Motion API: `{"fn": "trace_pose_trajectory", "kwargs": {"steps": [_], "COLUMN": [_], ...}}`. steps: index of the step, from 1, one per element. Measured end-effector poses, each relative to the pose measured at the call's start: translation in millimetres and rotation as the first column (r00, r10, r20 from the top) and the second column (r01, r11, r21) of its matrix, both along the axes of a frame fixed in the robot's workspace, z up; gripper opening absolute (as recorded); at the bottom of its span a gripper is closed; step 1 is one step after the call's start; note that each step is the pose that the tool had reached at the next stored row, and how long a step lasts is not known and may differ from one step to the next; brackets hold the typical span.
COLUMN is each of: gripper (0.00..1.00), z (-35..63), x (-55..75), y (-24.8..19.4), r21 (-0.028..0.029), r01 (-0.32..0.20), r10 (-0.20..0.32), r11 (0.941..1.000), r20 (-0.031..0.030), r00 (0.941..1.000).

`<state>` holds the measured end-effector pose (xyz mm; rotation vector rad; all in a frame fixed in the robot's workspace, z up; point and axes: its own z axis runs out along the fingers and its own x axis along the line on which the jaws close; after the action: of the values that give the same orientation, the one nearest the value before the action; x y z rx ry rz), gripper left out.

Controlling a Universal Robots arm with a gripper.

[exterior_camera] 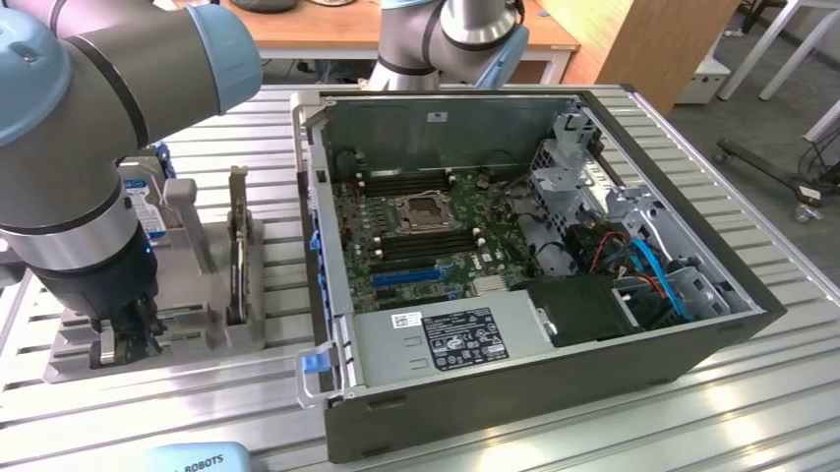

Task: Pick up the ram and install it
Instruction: 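Pick up the ram and move it above insertion slot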

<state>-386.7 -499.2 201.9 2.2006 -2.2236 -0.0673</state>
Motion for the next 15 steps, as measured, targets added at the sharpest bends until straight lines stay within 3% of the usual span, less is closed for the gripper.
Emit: {"fn": "trace_pose_trajectory", "kwargs": {"steps": [15], "gripper": [0.3], "z": [-1.9], "x": [2.3], "y": [0.1], "r21": [0.0005], "r01": [0.0], "r10": [0.0], "r11": [1.0], "r20": [0.0002], "r00": [1.0]}}
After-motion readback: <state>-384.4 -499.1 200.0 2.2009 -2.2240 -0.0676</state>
